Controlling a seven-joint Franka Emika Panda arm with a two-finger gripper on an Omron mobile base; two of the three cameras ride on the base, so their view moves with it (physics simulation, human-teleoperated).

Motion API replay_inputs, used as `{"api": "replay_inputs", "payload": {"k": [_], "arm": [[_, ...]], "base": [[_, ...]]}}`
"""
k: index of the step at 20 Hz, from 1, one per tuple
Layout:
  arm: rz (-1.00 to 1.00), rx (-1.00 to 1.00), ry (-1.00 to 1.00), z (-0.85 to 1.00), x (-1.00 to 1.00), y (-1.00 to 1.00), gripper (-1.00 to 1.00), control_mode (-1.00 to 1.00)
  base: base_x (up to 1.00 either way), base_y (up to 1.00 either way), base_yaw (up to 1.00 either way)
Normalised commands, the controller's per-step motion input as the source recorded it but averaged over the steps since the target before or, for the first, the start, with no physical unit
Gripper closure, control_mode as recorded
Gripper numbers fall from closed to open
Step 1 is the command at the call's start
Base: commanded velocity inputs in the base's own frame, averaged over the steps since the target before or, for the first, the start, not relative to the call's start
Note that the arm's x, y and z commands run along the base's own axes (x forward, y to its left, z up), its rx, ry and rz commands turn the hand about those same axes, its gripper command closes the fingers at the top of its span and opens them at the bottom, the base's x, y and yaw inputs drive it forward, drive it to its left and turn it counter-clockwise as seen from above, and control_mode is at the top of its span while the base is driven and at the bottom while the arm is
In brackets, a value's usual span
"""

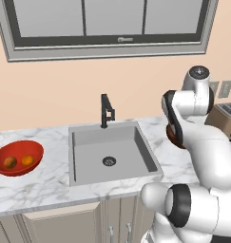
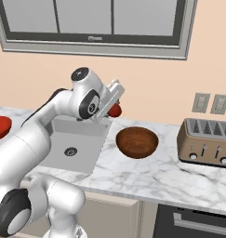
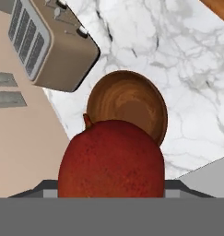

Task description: Pick the tangerines from the cabinet and place them in one bowl. Pick the mango from the sink and place it in the other bowl.

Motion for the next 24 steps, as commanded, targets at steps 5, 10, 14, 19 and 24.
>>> {"api": "replay_inputs", "payload": {"k": [5, 10, 14, 19, 24], "arm": [[-0.36, 0.20, -0.23, 0.07, 0.00, 0.08, 1.00, -1.00], [-0.37, 0.27, -0.11, 0.00, -0.02, 0.01, 1.00, -1.00], [-0.37, 0.29, -0.01, 0.00, -0.19, 0.00, 1.00, -1.00], [-0.35, 0.27, 0.00, -0.11, -0.16, 0.02, 1.00, -1.00], [-0.31, 0.18, -0.01, -0.34, 0.13, 0.12, 1.00, -1.00]], "base": [[0.00, 0.00, 0.00], [0.00, 0.00, 0.00], [0.00, 0.00, 0.00], [0.00, 0.00, 0.00], [0.00, 0.00, 0.00]]}}
